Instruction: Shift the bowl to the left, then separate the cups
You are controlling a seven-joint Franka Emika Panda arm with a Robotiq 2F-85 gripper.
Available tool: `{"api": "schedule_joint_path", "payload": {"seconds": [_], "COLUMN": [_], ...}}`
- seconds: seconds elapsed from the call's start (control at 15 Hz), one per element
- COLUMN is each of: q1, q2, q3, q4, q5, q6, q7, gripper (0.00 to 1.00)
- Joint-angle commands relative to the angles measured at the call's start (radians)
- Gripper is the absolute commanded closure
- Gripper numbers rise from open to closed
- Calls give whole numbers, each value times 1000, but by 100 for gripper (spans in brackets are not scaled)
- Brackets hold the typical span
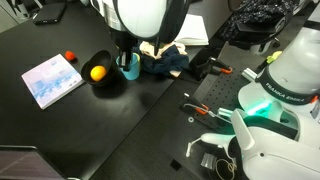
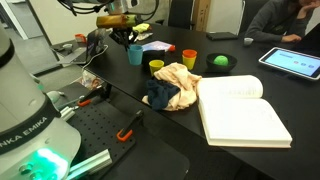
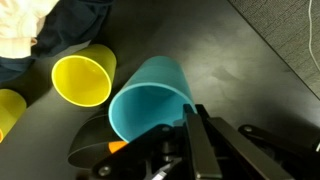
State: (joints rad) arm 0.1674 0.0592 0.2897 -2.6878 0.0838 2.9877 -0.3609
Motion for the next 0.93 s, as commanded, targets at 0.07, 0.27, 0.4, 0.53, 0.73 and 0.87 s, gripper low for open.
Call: {"api": "schedule_joint_path", "payload": {"seconds": [0.07, 0.27, 0.4, 0.53, 0.73, 0.87], "q1": [18, 25, 18, 24, 90, 117], "q2": [70, 139, 180, 215, 256, 272], "q3": [32, 36, 27, 12, -57, -96], "q4": [-16, -13, -14, -9, 5, 18], "q5": [15, -10, -91, -143, -124, -125], "q6": [134, 198, 223, 235, 258, 266], "q7": [-11, -7, 47, 64, 20, 9], "gripper": [96, 96, 96, 96, 96, 93]}}
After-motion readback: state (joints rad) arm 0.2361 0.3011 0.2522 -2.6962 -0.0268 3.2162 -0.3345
